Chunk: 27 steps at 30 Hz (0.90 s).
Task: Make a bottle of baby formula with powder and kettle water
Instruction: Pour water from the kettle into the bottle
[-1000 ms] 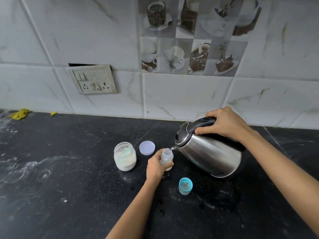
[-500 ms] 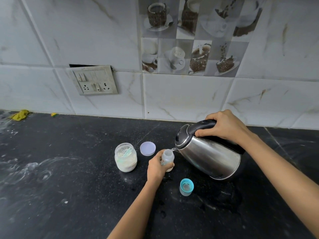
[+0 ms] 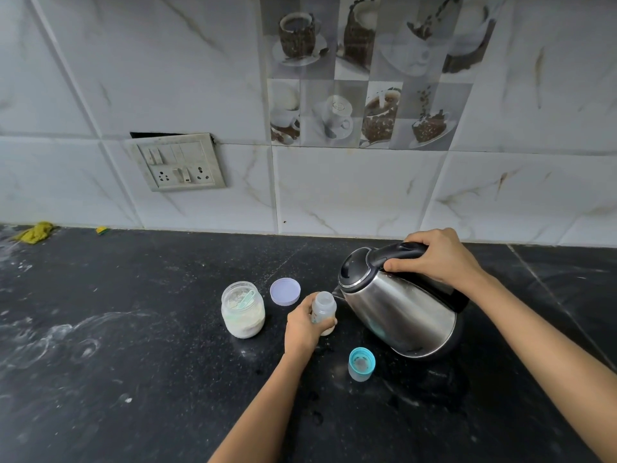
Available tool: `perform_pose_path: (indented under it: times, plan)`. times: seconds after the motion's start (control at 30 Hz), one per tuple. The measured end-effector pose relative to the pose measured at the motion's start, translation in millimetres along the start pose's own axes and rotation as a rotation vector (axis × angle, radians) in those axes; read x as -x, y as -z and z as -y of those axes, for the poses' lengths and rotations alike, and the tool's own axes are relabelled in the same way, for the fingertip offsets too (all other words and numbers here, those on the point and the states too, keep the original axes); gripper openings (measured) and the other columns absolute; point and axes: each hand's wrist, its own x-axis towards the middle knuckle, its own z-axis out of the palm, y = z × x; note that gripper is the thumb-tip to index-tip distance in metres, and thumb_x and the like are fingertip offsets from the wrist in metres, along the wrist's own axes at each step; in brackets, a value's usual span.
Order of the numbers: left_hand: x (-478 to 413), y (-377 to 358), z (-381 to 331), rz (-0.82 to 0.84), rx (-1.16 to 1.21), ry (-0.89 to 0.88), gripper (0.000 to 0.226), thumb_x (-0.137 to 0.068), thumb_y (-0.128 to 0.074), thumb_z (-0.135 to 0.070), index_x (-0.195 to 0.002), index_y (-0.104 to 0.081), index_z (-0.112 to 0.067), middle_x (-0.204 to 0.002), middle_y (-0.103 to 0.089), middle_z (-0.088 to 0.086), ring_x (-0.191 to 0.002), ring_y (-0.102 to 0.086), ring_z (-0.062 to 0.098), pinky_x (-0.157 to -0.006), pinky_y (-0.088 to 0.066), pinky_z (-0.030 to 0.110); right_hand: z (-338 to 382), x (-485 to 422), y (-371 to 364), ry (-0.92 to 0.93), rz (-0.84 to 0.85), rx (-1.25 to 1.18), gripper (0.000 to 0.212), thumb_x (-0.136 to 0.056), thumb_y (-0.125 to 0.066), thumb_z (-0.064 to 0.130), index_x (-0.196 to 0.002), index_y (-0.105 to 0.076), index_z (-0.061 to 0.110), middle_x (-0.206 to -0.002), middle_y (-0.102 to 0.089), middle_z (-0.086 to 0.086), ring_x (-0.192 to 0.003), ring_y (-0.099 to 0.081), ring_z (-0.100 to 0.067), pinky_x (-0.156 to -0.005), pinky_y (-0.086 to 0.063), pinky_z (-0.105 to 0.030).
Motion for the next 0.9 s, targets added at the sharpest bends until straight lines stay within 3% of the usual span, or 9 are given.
perform_pose_path:
  times: [0.2,0.3,0.43,0.63,0.77,0.9]
  plan:
    - [0.7,0.8,-2.0,0.000,-0.024,-0.004,0.055,-0.065,-0.081,-0.021,-0.109,-0.058,-0.044,-0.103,-0.065,-0.020,-0.097,-0.061,0.001,-0.091,-0.051,0.034,-17.7,6.5,-5.5,0.024,-0.085,-0.118,0.048,-0.049,-0.076,0.068,-0.066,-0.071,0.023,-0.057,-0.064,0.003,-0.059,-0.060,-0.016,-0.055,-0.040,-0.024]
    - [1.6,0.8,-3.4,-0.005,-0.031,-0.008,0.055,-0.066,-0.081,-0.020,-0.107,-0.056,-0.045,-0.104,-0.064,-0.020,-0.098,-0.060,0.002,-0.092,-0.050,0.034,-29.7,10.4,-10.5,0.024,-0.145,-0.165,0.049,-0.049,-0.076,0.069,-0.065,-0.071,0.023,-0.057,-0.065,0.003,-0.059,-0.059,-0.015,-0.058,-0.043,-0.031]
    - [1.6,1.8,-5.1,-0.005,-0.042,-0.002,0.056,-0.068,-0.081,-0.018,-0.109,-0.054,-0.045,-0.106,-0.063,-0.018,-0.101,-0.059,0.006,-0.094,-0.049,0.033,-47.0,18.0,-16.9,0.012,-0.228,-0.235,0.044,-0.051,-0.077,0.065,-0.062,-0.068,0.023,-0.055,-0.062,0.005,-0.056,-0.052,-0.008,-0.058,-0.039,-0.029]
    - [1.9,2.4,-7.8,0.000,-0.081,-0.005,0.055,-0.070,-0.081,-0.019,-0.114,-0.054,-0.038,-0.107,-0.060,-0.016,-0.103,-0.057,0.009,-0.094,-0.047,0.031,-65.6,32.2,-16.3,-0.009,-0.314,-0.356,0.018,-0.060,-0.086,0.037,-0.068,-0.070,0.035,-0.061,-0.066,0.011,-0.058,-0.055,-0.004,-0.059,-0.040,-0.016]
    - [4.6,3.6,-8.0,0.003,-0.093,-0.015,0.054,-0.071,-0.080,-0.018,-0.115,-0.054,-0.035,-0.105,-0.060,-0.015,-0.100,-0.057,0.010,-0.089,-0.045,0.026,-85.1,50.7,-13.6,-0.039,-0.376,-0.441,0.030,-0.069,-0.084,0.012,-0.069,-0.071,0.039,-0.057,-0.063,0.013,-0.048,-0.052,-0.004,-0.049,-0.039,-0.013]
    - [8.9,5.1,-11.0,0.002,-0.084,-0.013,0.052,-0.073,-0.078,-0.014,-0.115,-0.054,-0.033,-0.099,-0.056,-0.017,-0.094,-0.054,0.006,-0.082,-0.039,0.020,-113.3,73.6,-15.6,-0.139,-0.427,-0.519,0.027,-0.076,-0.078,0.012,-0.075,-0.073,0.038,-0.058,-0.062,0.008,-0.047,-0.049,-0.006,-0.044,-0.041,-0.019]
